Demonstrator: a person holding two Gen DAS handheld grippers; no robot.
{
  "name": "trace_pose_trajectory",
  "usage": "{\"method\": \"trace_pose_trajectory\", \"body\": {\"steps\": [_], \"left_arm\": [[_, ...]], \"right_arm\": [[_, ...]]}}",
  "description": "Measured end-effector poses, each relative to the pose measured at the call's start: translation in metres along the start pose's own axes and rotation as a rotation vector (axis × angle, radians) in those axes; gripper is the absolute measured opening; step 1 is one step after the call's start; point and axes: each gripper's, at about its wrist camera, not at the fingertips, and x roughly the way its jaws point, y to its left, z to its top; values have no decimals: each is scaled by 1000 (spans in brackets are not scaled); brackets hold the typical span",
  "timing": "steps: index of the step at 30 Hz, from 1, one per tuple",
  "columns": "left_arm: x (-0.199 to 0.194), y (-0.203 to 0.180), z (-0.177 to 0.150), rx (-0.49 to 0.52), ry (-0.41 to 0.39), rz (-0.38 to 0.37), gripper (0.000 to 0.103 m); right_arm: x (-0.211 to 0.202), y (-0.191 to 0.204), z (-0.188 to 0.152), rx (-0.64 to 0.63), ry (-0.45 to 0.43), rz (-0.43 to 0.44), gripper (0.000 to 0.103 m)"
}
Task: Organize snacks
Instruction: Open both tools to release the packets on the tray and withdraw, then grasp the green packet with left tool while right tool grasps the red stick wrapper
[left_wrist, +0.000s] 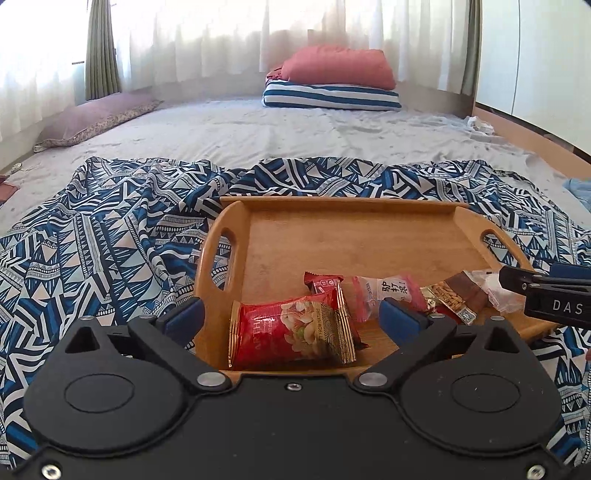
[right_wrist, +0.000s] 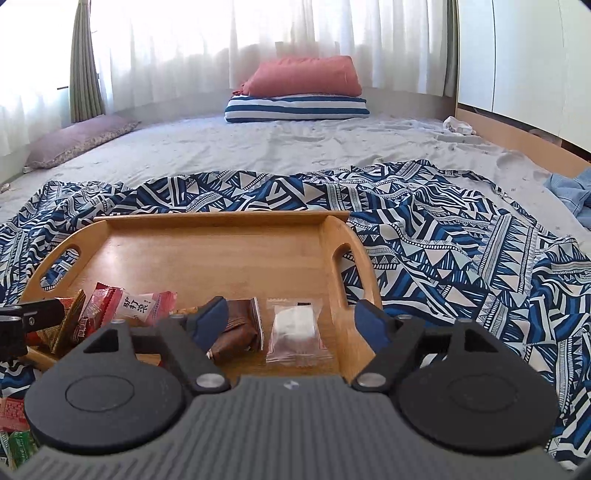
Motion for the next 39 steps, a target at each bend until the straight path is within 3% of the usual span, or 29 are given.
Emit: {"method": "trace_pose_trajectory", "body": {"steps": [18,39], "left_arm": [[-71,18,-44,-12,-18,-70,102],[-94,14,-96,3,28,-105,101]], "right_arm": [[-64,4,-30,-24,-38,39,95],[-114,22,-91,-125,-57,43,100]]}}
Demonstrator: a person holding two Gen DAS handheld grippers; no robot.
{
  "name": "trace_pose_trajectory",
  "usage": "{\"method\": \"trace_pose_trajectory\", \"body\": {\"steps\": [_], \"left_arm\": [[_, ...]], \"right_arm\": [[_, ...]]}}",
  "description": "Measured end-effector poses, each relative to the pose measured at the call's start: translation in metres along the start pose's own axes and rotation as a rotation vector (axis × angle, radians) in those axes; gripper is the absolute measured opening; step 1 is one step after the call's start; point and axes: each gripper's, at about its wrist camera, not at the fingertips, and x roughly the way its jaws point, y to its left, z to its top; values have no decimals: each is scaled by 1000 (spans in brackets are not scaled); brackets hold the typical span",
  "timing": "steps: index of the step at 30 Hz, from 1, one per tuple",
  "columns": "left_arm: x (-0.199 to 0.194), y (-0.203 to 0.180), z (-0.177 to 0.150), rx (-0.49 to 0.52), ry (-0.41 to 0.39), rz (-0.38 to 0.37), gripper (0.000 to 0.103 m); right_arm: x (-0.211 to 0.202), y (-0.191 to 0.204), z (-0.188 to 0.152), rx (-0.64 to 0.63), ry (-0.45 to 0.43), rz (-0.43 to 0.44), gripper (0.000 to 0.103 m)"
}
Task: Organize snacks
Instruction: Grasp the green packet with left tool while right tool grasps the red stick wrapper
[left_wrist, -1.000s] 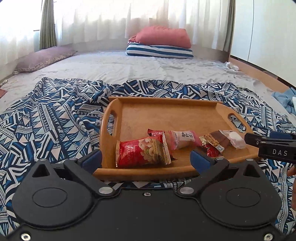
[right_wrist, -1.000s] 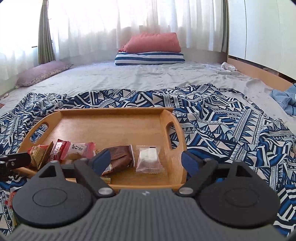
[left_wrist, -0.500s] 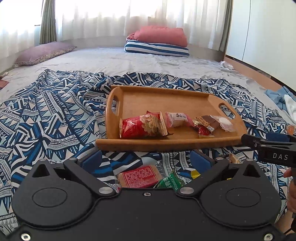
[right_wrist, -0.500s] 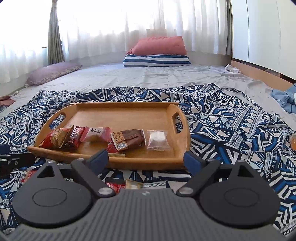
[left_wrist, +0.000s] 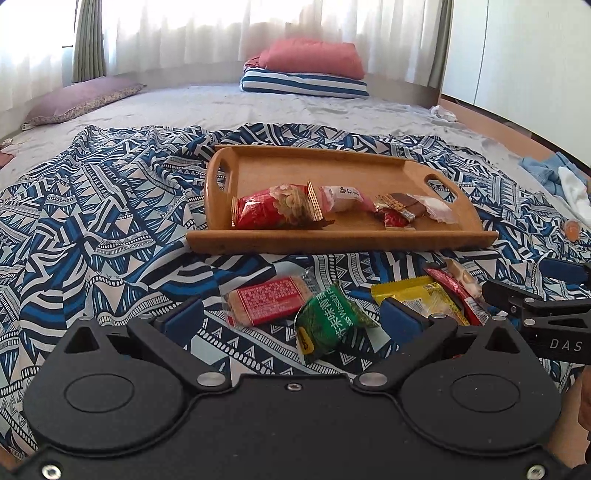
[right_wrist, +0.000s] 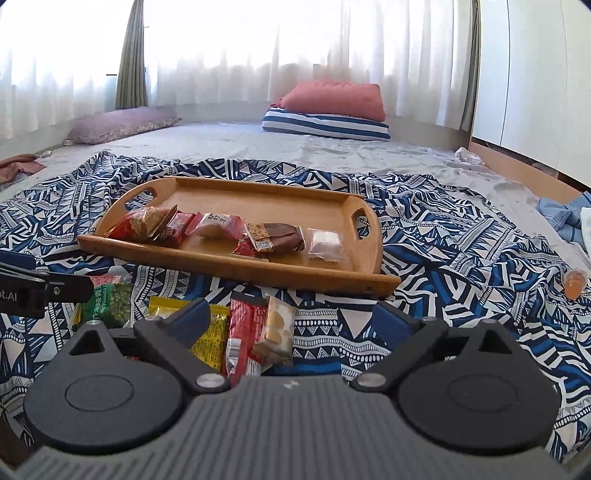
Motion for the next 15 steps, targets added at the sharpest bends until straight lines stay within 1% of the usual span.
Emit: {"method": "trace_pose_trajectory", "body": {"steps": [7,15], "left_arm": [[1,0,-9,0,16,-5,100],[8,-2,-10,14,24,-22,90]], "right_arm": [[-9,1,-13,6,11,1,101],[-17,10,-25,-19,15,19,101]]}}
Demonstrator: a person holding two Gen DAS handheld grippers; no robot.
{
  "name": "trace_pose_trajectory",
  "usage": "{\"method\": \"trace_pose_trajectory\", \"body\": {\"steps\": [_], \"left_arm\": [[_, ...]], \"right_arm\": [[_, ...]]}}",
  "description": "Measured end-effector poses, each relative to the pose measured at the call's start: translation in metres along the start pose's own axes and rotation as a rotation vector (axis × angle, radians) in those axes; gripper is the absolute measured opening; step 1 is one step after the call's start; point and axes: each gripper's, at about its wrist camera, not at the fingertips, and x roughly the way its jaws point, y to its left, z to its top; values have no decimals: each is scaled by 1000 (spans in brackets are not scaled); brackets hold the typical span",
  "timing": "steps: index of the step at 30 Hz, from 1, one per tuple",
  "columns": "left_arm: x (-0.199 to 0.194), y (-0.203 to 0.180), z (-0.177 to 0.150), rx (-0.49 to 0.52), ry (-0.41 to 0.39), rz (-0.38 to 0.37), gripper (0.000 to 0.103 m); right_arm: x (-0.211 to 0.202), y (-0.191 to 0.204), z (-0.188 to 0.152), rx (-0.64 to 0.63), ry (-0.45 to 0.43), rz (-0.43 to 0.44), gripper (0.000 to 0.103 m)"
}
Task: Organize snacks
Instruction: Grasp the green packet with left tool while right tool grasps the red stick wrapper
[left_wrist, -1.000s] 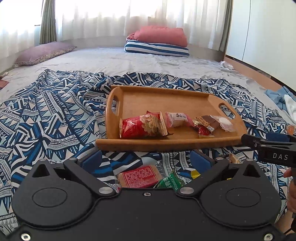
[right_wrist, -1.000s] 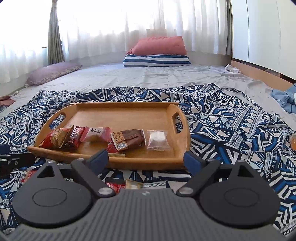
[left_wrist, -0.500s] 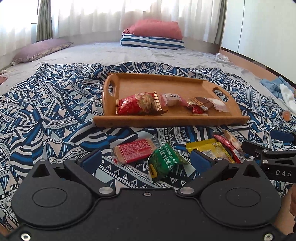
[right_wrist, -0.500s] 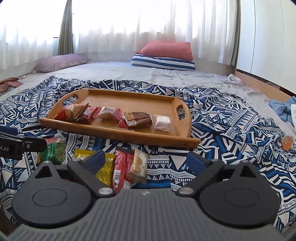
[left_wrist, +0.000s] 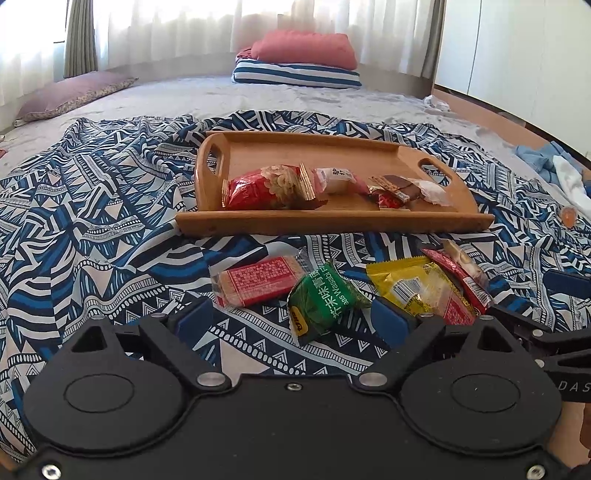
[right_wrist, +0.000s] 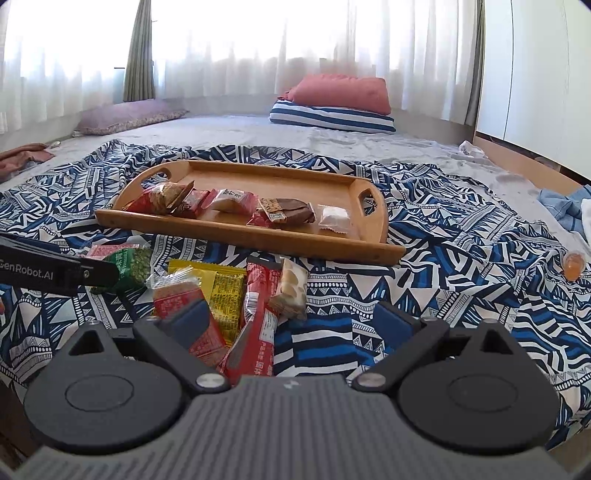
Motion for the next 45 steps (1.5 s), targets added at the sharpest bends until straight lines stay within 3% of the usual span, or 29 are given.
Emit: {"method": "trace_pose_trajectory", "body": {"steps": [6,10,23,30,32,38,45], "left_arm": [[6,-5,2,24,2,-7,84],[11,-6,3,18,12,-24,73],[21,-13,3,2,40,-62,50],[21,-12,5,-9,34,-60,48],[22,-13,5,-1,31,-56,49],[27,-15,3,5,38,-38,59],[34,-15,5,2,47,-40,59]], "right_arm": [[4,1,-8,11,23,-4,101],[7,-3,-9,30,43,17,100],[8,-4,-8,85,65,101,67],[17,-13,4,172,80,109,41],[22,-16,7,199,104,116,39],[38,-19,10,259,157,147,38],[50,-19,14,269,170,143,42]]}}
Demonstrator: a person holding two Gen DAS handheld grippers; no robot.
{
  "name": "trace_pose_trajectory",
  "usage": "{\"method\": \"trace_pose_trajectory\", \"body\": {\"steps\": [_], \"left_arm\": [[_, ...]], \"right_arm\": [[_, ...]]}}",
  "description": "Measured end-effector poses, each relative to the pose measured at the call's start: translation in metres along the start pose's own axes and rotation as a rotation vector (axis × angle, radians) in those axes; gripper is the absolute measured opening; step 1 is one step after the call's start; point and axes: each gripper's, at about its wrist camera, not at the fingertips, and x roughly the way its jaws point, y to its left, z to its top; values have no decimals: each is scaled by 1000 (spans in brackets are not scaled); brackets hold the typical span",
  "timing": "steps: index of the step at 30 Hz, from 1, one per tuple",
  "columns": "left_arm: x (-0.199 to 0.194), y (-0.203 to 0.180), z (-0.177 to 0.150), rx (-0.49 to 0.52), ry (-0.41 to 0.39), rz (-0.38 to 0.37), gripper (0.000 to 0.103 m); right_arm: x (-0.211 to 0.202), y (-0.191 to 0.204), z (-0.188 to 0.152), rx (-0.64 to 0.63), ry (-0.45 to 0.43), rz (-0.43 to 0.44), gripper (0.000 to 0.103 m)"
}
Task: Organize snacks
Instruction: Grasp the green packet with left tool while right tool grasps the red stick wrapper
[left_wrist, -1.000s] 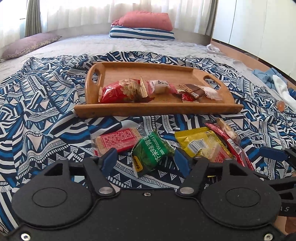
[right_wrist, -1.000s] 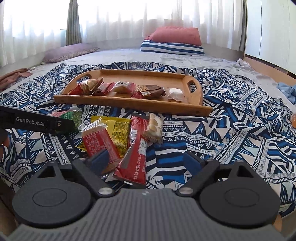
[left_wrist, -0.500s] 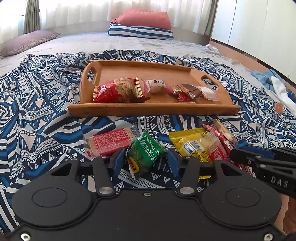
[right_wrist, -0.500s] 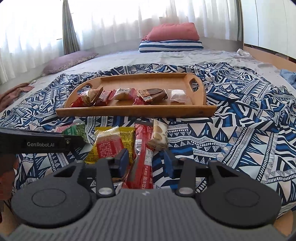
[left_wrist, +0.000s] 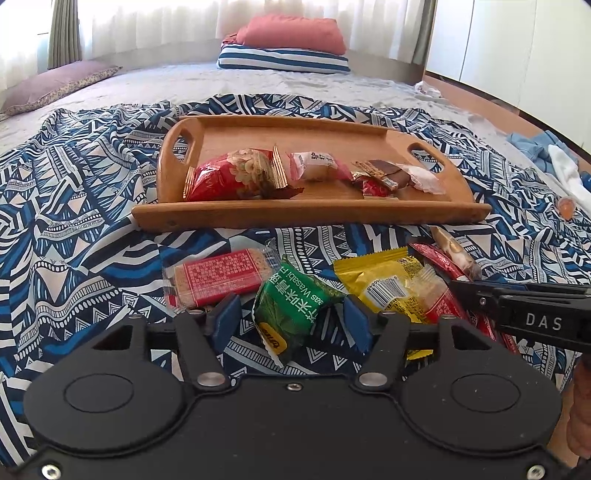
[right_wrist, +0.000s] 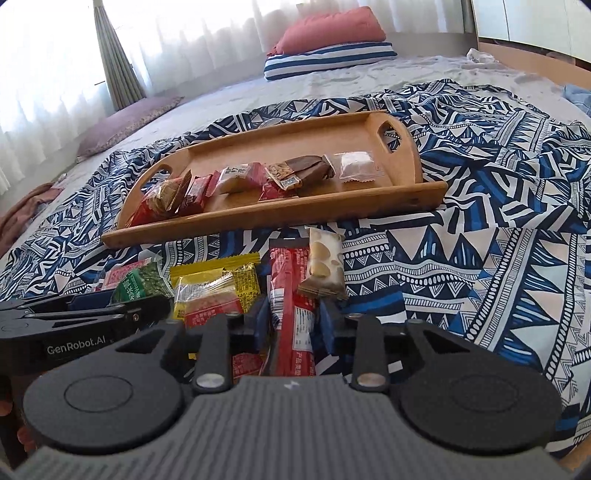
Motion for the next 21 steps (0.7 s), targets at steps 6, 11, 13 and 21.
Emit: {"method": "trace_pose_trajectory", "body": {"steps": [6,11,13,21], "left_arm": [[-1,3,1,-13,1,-19,50],[-3,4,-1,-15,1,-21,46],[-3,4,-2,-7,1,-17,46],[-1,-1,-1,6,-1,-3,45]], "right_arm": [[10,7,2,-46,-4,-34,43],[14,11,1,-66,-8,-46,43],[14,12,0,-73,-9,-48,44],[14,11,-1,-81,-11,-47,47]]}}
